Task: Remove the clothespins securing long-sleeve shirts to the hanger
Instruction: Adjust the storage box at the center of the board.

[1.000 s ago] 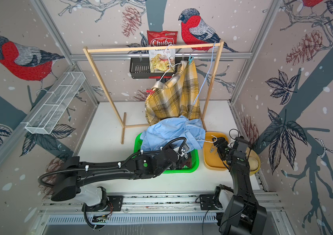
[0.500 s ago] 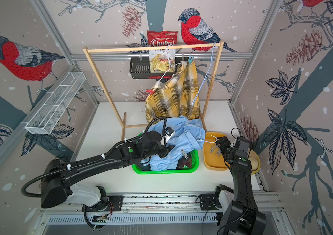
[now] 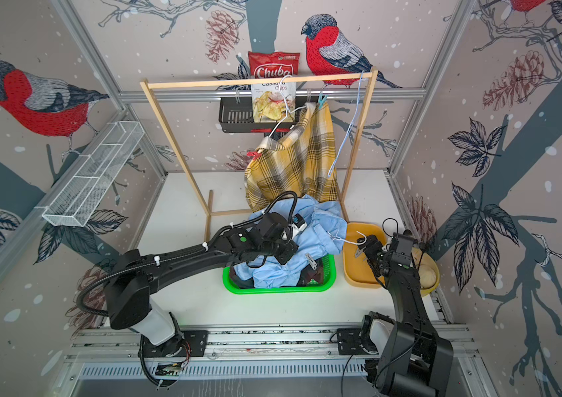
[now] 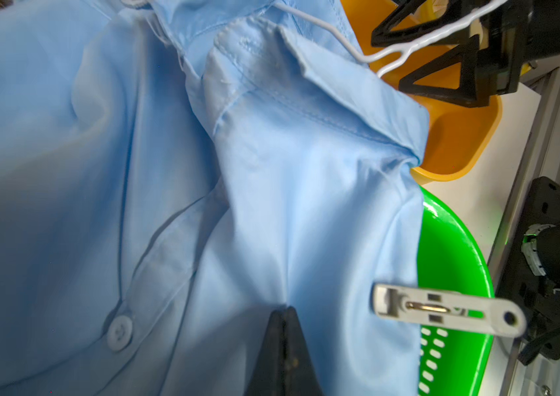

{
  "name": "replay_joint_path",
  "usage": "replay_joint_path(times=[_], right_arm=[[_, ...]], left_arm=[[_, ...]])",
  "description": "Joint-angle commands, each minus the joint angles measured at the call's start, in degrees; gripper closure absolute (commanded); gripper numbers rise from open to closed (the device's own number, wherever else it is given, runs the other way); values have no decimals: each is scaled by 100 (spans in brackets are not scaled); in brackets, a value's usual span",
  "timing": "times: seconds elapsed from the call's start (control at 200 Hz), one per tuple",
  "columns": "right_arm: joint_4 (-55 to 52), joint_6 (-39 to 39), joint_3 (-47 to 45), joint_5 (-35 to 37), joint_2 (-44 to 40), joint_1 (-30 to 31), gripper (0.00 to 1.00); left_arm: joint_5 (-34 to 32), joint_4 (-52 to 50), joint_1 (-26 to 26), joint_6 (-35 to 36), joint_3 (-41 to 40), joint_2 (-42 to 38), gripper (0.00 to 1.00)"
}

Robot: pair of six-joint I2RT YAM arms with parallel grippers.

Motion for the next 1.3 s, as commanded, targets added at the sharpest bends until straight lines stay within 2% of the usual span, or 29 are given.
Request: replay_joint_path(times=[0.0,0.165,0.34,0.51,0.655,0.8,1.006,1.131,1.296], right_arm=[[907,160,72,228,188,406,8],[1612,435,588,374,899,891,8],[1359,474,839,496,1529,778,9],[848,379,423,658,942,379,6],[160,175,305,1112,377,-109,3],[-406,139,610,1427,160,-500,2],[-606,314,1141,1691,-783,-485,2],[-650,201,1451,1585,-1192,-44,3],[-754,93,1578,1588,-1206,1207,3]], left_arm=[[-506,218,3,-132,-193,-280,100],[-1355,508,48,-368,-570,-639,100],[-1337,685,144,-608,-476,-488,100],[-924,879,155,-735,-416,-280,100],[-906,956,152,-716,-550,-300,100],[-869,1030,152,-720,-694,-421,100],[-804,1088,152,-660,-813,-562,100],[-613,1095,152,-550,-819,-695,100],[269,1219,152,-323,-810,-930,40]])
